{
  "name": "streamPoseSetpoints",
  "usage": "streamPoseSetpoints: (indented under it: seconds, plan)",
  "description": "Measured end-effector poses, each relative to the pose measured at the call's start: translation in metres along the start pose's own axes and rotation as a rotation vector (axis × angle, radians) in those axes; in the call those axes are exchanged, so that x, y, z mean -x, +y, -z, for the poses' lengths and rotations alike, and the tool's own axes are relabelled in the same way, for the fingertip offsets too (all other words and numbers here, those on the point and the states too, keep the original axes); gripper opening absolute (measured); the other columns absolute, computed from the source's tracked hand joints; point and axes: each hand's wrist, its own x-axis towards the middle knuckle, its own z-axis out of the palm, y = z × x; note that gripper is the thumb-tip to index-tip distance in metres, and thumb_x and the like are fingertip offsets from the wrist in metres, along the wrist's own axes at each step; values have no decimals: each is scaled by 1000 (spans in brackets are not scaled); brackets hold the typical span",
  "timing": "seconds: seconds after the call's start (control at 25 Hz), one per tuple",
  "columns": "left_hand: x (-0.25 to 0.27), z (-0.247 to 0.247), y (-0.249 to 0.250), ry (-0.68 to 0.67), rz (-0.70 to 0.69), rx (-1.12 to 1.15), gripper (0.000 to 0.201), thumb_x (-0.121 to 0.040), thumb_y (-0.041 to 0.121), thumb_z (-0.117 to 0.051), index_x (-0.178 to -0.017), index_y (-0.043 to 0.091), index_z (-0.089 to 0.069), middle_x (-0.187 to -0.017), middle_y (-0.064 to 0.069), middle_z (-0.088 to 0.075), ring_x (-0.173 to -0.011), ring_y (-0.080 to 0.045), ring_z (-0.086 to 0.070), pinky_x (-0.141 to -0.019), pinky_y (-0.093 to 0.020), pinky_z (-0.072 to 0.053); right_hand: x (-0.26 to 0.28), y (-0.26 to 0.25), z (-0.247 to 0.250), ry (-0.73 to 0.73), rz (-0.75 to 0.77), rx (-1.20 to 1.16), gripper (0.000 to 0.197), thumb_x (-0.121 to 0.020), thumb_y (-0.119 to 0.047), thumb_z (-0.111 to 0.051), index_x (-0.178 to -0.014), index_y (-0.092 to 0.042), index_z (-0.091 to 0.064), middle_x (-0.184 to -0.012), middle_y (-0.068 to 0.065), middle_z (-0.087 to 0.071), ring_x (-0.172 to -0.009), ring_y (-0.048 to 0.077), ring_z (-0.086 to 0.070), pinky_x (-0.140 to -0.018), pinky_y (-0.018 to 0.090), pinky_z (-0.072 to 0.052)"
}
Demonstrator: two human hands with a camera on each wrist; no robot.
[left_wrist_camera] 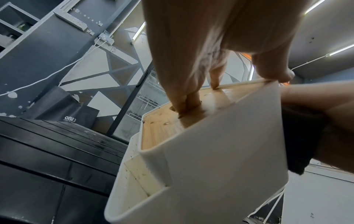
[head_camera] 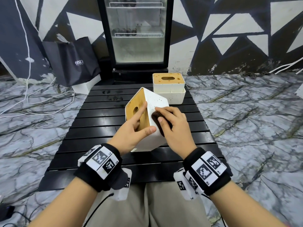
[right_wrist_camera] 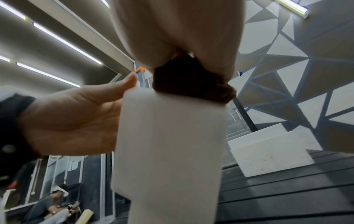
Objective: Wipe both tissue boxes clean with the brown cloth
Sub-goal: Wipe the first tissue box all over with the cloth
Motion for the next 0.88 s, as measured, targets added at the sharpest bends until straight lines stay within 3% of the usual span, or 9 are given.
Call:
streamPoseSetpoints:
  seconds: [0.28,0.44,0.6,0.68,0.8,0.88]
  plan:
    - [-1,8,-3,13,4,51,86,-75,31,-62,-147,35,-15,-136,9,-49,-111,8,-56,-90,-7,-42,12,10,2,-11,116,-10,36,-89,-35,-41,-121,-30,-56,-116,-13,-51,-105,14,-41,-94,9,-27]
    - [-2,6,-3,6,3,45,84,-78,27,-62,-147,33,-15,-139,8,-47,-112,8,-55,-90,-6,-42,-2,3,-4,-10,29,13,36,-88,-29,-43,-120,-27,-58,-117,-5,-53,-104,18,-41,-89,13,-27]
    - [0,9,-7,12,9,80,83,-85,14,-66,-148,33,-16,-128,15,-54,-107,8,-58,-85,-6,-43,8,2,-7,-19,143,2,37,-89,-35,-40,-122,-29,-56,-119,-9,-52,-106,13,-39,-96,8,-26]
    - [1,12,-9,48,25,101,81,-80,26,-62,-147,39,-17,-127,16,-56,-109,7,-57,-89,-10,-43,18,7,-4,-33,187,3,37,-89,-34,-40,-122,-28,-56,-120,-10,-51,-108,11,-39,-99,9,-25]
    - [-1,18,-10,39,40,71,85,-77,37,-61,-146,46,-12,-138,11,-51,-121,-1,-51,-105,-23,-37,26,11,-1,-33,208,-1,35,-90,-31,-42,-122,-28,-56,-120,-12,-49,-109,9,-38,-101,9,-23]
    - [-2,20,-9,11,38,63,88,-76,36,-64,-146,47,-12,-137,11,-52,-120,-2,-52,-103,-21,-38,26,15,0,-23,206,-1,35,-90,-31,-42,-121,-27,-56,-120,-10,-50,-109,9,-38,-101,10,-24]
